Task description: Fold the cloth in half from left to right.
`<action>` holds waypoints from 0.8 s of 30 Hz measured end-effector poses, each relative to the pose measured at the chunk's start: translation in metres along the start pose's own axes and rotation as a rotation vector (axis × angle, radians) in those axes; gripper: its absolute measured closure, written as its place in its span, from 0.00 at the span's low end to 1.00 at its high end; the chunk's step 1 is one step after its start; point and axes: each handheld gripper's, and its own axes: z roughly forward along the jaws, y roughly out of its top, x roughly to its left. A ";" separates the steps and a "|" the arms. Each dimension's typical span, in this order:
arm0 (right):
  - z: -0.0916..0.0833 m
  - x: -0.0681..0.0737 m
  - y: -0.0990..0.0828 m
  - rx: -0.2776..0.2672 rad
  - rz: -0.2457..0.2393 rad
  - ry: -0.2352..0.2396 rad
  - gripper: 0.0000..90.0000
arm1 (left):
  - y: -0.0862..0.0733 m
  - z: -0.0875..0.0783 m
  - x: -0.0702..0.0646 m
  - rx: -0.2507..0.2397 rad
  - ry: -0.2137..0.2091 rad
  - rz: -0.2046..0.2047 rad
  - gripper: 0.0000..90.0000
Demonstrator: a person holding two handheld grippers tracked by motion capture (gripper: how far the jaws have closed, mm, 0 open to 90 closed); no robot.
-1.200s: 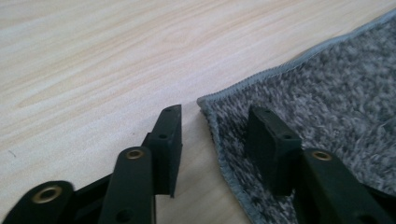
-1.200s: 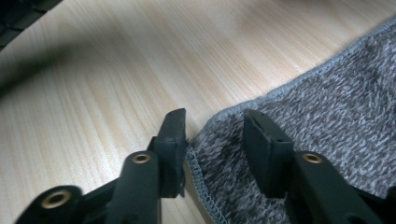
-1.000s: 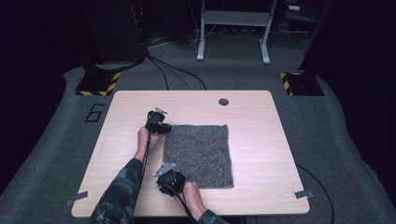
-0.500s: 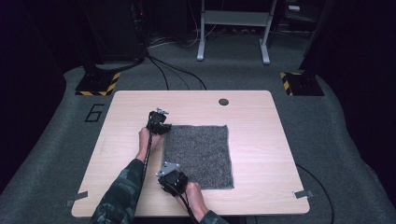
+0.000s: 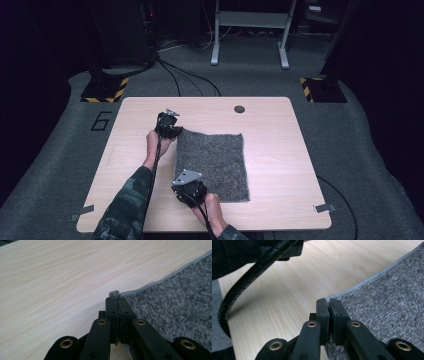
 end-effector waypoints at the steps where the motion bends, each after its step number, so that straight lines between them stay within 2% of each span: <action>1: -0.001 0.001 0.001 -0.005 0.002 0.001 0.96 | 0.002 -0.002 0.000 -0.001 0.012 0.009 0.99; 7: -0.008 0.004 0.015 -0.054 -0.010 0.010 0.96 | 0.013 -0.014 0.003 0.011 0.033 0.016 0.99; 8: -0.009 0.005 0.018 -0.060 -0.017 0.012 0.96 | 0.015 -0.018 0.003 0.018 0.047 0.033 0.99; 15: -0.023 0.010 0.031 -0.130 -0.016 0.014 0.96 | 0.031 -0.038 0.005 0.026 0.080 0.064 0.99; 18: -0.035 0.008 0.026 -0.153 -0.010 0.007 0.96 | 0.043 -0.044 -0.007 0.019 0.079 0.093 0.99; 19: -0.035 0.008 0.026 -0.153 -0.010 0.007 0.96 | 0.043 -0.044 -0.007 0.019 0.079 0.093 0.99; 21: -0.049 0.003 0.019 -0.167 0.009 -0.019 0.96 | 0.051 -0.041 -0.019 0.023 0.070 0.099 0.99; 24: -0.058 -0.002 0.012 -0.170 0.016 -0.042 0.96 | 0.057 -0.037 -0.028 0.023 0.057 0.105 0.99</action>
